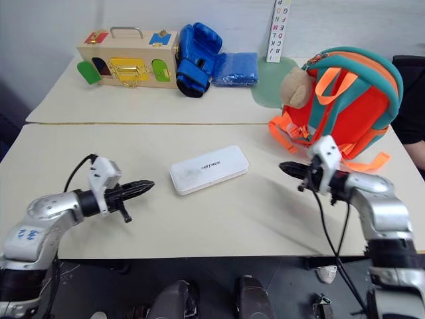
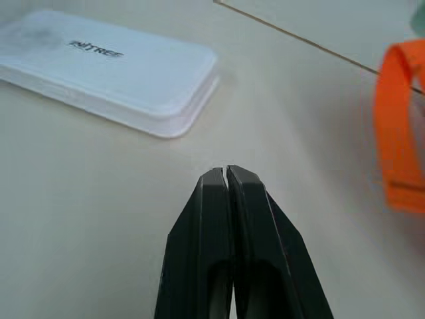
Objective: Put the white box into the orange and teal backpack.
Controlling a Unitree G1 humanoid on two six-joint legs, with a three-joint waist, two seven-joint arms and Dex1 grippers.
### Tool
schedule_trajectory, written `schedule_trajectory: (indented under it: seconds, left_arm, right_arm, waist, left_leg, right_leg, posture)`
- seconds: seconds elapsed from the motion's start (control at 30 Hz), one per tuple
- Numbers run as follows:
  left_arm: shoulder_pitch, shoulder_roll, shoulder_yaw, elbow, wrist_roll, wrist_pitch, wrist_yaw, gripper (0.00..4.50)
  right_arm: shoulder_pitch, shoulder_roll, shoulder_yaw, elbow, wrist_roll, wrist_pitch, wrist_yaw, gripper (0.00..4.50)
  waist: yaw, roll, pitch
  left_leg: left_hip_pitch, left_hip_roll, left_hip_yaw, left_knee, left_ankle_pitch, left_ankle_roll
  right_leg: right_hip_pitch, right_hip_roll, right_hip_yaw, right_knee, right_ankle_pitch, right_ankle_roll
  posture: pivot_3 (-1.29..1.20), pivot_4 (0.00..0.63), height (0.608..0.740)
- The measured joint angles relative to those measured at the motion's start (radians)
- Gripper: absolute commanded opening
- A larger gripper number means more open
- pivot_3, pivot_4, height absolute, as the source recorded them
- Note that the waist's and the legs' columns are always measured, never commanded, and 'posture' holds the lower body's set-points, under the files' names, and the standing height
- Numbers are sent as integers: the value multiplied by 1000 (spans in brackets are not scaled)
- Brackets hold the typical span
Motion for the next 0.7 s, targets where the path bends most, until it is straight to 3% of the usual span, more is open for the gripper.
schedule_trajectory:
  seconds: [0.27, 0.4, 0.57, 0.7]
  left_arm:
    - [-133, -91, -86, 120, 83, 12, 61, 24]
    - [-129, -112, -100, 124, 90, 13, 65, 24]
    - [-128, -113, -97, 124, 94, 13, 65, 24]
    - [-126, -107, -78, 134, 95, 13, 60, 24]
  right_arm:
    - [-223, 205, 171, 329, -210, -128, -130, 0]
    - [-284, 254, 189, 428, -274, -193, -177, 0]
    - [-262, 274, 191, 395, -287, -203, -165, 0]
    - [-168, 236, 186, 248, -269, -158, -101, 0]
  waist:
    - [-3, 0, 0]
    - [-7, 0, 0]
    - [-5, 0, 0]
    - [-1, 0, 0]
  left_leg:
    - [-1, 0, 1, 1, 2, -4]
    - [-1, 0, 2, 3, 3, -4]
    - [-1, 0, 1, 3, 3, -5]
    - [-1, 0, 1, 2, 3, -5]
  right_leg:
    - [-2, 0, 0, 2, 0, 0]
    - [-2, 0, 1, 3, 0, 0]
    - [-1, 0, 0, 4, 0, 0]
    - [-1, 0, 0, 4, 0, 0]
  posture:
    - [0, 150, 740]
    - [0, 150, 740]
    - [0, 150, 740]
    - [0, 150, 740]
